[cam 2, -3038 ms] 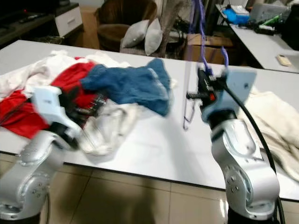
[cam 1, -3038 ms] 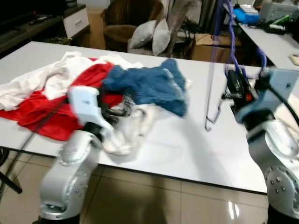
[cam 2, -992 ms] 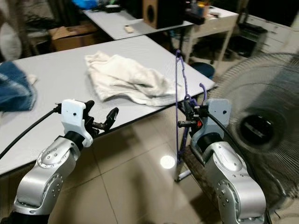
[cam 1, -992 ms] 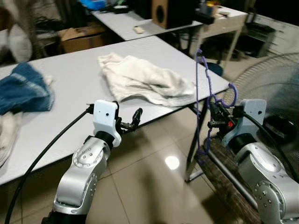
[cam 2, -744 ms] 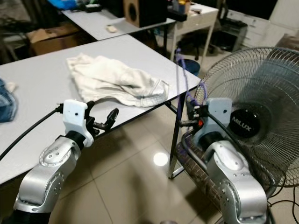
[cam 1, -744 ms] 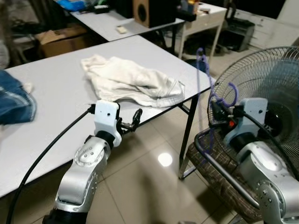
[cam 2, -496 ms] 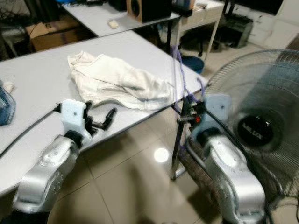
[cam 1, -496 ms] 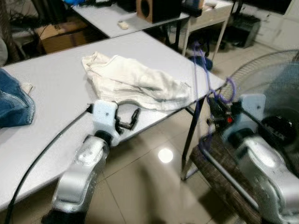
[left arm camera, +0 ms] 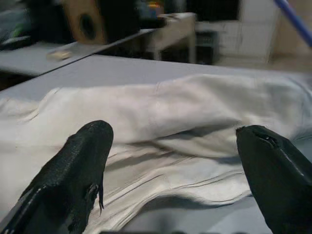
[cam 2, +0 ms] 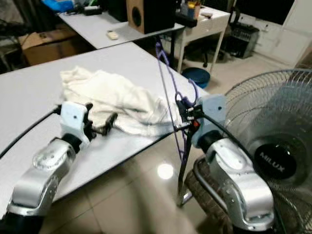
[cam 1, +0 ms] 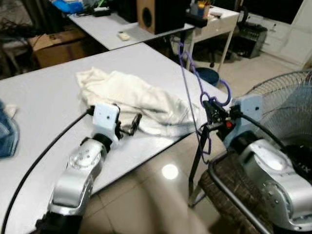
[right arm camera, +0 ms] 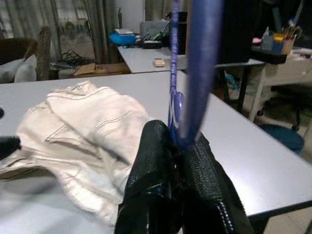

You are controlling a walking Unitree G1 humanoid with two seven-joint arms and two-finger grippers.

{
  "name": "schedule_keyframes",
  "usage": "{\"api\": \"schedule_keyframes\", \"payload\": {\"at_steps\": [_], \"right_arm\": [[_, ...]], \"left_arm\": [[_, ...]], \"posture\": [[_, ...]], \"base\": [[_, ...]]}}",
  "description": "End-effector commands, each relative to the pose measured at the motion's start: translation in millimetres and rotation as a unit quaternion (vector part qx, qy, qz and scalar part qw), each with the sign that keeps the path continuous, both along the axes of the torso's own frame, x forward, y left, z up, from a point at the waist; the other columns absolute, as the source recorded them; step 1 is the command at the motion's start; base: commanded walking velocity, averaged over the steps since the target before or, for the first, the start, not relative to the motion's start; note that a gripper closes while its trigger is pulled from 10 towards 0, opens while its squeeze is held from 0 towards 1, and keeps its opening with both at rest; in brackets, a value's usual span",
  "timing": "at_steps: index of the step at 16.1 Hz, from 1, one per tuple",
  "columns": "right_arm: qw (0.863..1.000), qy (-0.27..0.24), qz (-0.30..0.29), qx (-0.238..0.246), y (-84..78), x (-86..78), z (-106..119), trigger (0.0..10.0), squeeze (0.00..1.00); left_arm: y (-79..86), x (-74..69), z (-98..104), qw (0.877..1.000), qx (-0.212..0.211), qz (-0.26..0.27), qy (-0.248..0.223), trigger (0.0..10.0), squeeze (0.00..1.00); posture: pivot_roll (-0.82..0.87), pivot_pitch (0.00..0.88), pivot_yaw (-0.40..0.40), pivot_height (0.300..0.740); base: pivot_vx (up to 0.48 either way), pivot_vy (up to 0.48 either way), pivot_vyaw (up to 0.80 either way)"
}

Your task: Hang hanger

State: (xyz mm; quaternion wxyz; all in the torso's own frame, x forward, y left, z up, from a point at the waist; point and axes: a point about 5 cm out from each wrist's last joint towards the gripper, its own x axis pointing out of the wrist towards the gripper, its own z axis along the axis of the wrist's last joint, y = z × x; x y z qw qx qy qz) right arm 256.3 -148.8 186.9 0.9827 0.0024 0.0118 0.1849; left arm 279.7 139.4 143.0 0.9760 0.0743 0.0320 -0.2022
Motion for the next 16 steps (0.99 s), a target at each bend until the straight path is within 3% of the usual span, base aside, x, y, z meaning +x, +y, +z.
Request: {"api": "schedule_keyframes", "payload": {"at_steps": [1,3,6,7,12,13,14,16], "right_arm": [[1.000,-0.018,0.012,-0.005,-1.9,0.2,8,10.0,0.00],[0.999,-0.021,0.037,-0.022,1.4,-0.6,9,10.0,0.00],[0.999,-0.019,0.035,-0.027,0.6,-0.9,8,10.0,0.00],[0.999,-0.018,0.028,-0.030,-2.5,-0.8,7,10.0,0.00],[0.999,-0.017,0.021,-0.031,-4.6,-2.0,4,10.0,0.00],[0.999,-0.016,0.019,-0.030,-4.8,-2.2,4,10.0,0.00],[0.999,-0.015,0.014,-0.029,-5.3,-2.8,3,10.0,0.00],[1.000,-0.013,0.007,-0.023,-5.7,-4.3,1,10.0,0.00]], "left_arm": [[-15.8,-3.2,-2,0.996,0.028,-0.083,-0.001,10.0,1.00],[-19.7,-8.6,-14,0.978,0.103,-0.183,0.020,10.0,1.00],[-15.4,1.5,-27,0.960,0.192,-0.203,0.027,10.0,1.00],[-8.1,22.7,-30,0.955,0.250,-0.159,0.015,10.0,0.00],[17.7,55.3,-40,0.955,0.289,-0.046,0.040,10.0,0.00],[21.6,57.2,-43,0.955,0.288,-0.039,0.051,2.2,0.00],[25.9,58.3,-47,0.956,0.286,-0.035,0.063,0.0,0.00],[33.6,61.0,-49,0.960,0.271,-0.015,0.070,0.0,0.00]], "posture": [[-0.21,0.000,0.031,0.740],[-0.21,0.000,0.033,0.740],[-0.21,0.000,0.036,0.740],[-0.22,0.000,0.043,0.740],[-0.23,0.000,0.049,0.740],[-0.23,0.000,0.048,0.740],[-0.23,0.000,0.048,0.740],[-0.23,0.000,0.047,0.740]], "base": [[0.000,0.000,0.00],[0.000,0.000,0.00],[0.000,0.000,0.00],[0.000,0.000,0.00],[0.000,0.000,0.00],[0.000,0.000,0.00],[0.000,0.000,0.00],[0.000,0.000,0.00]]}}
